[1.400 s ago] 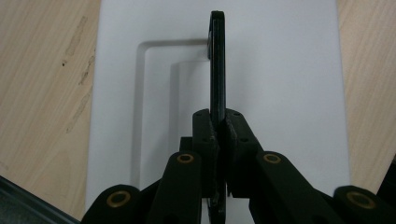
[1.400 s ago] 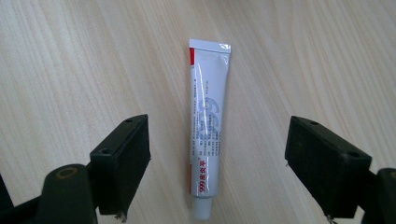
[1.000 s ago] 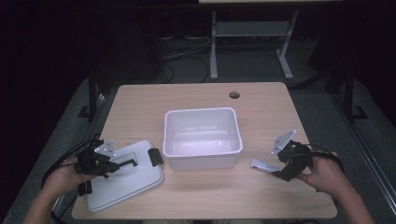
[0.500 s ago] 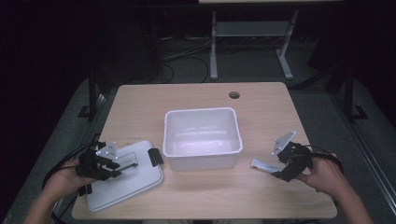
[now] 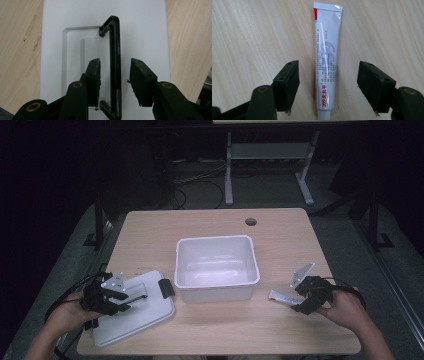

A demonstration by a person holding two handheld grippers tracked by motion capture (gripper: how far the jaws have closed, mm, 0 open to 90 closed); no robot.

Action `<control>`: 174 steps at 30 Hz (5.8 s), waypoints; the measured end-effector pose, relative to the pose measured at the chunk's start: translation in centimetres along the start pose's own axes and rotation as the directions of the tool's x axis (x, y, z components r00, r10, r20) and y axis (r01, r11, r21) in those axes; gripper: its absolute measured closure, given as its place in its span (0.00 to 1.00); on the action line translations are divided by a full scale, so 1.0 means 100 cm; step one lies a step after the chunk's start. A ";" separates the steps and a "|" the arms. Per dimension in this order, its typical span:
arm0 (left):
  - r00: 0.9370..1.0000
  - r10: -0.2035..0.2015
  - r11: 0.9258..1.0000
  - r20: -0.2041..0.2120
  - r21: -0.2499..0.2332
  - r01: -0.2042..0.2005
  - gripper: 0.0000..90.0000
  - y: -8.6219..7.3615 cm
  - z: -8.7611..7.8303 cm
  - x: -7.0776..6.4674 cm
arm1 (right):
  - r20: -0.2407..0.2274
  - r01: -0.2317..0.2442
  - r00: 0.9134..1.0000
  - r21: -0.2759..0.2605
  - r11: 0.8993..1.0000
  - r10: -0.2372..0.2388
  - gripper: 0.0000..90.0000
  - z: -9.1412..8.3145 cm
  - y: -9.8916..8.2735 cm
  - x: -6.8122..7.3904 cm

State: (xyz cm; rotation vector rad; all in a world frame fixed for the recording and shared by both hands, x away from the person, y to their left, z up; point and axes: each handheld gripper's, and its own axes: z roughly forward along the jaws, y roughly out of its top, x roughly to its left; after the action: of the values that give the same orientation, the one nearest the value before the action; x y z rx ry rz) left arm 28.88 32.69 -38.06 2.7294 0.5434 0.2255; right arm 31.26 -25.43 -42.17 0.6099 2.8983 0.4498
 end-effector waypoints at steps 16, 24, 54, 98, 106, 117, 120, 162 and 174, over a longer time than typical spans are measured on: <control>1.000 -0.009 1.000 -0.005 -0.013 0.009 0.63 -0.002 -0.002 0.000 | -0.023 0.006 1.000 0.016 1.000 -0.005 0.50 0.009 -0.001 -0.003; 1.000 -0.021 1.000 -0.005 -0.018 0.021 0.61 -0.006 -0.001 0.000 | -0.027 0.017 0.999 0.030 0.999 -0.016 0.56 0.013 0.001 -0.003; 0.999 -0.031 0.999 -0.013 -0.023 0.031 0.60 -0.011 -0.002 0.001 | -0.042 0.045 0.998 0.055 0.997 -0.043 0.74 0.020 0.001 -0.004; 0.999 -0.029 0.999 -0.023 -0.039 0.028 0.55 -0.013 -0.006 0.000 | -0.034 0.115 0.993 -0.021 0.993 -0.116 0.75 -0.056 0.029 -0.008; 0.999 -0.029 0.999 -0.025 -0.041 0.028 0.55 -0.014 -0.006 0.000 | -0.030 0.133 0.991 -0.028 0.991 -0.134 0.75 -0.077 0.040 -0.008; 0.999 -0.034 0.999 -0.025 -0.044 0.033 0.54 -0.014 -0.007 0.000 | -0.031 0.158 0.987 -0.046 0.986 -0.159 0.75 -0.097 0.054 -0.006; 0.999 -0.033 0.998 -0.027 -0.046 0.031 0.54 -0.014 -0.008 0.000 | -0.031 0.164 0.986 -0.053 0.985 -0.166 0.75 -0.102 0.059 -0.006; 0.999 -0.039 0.998 -0.031 -0.056 0.037 0.51 -0.022 -0.008 0.002 | -0.080 0.297 0.951 -0.021 0.955 -0.298 0.75 -0.112 0.149 -0.003; 0.999 -0.033 0.998 -0.029 -0.053 0.031 0.50 -0.019 -0.007 0.001 | -0.098 0.328 0.939 -0.023 0.944 -0.329 0.75 -0.100 0.168 0.001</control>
State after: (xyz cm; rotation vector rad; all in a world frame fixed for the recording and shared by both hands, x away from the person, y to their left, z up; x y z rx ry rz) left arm 28.21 34.58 -38.08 2.6683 0.5805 0.2696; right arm 35.33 -13.32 -27.38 0.0950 3.0080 0.4528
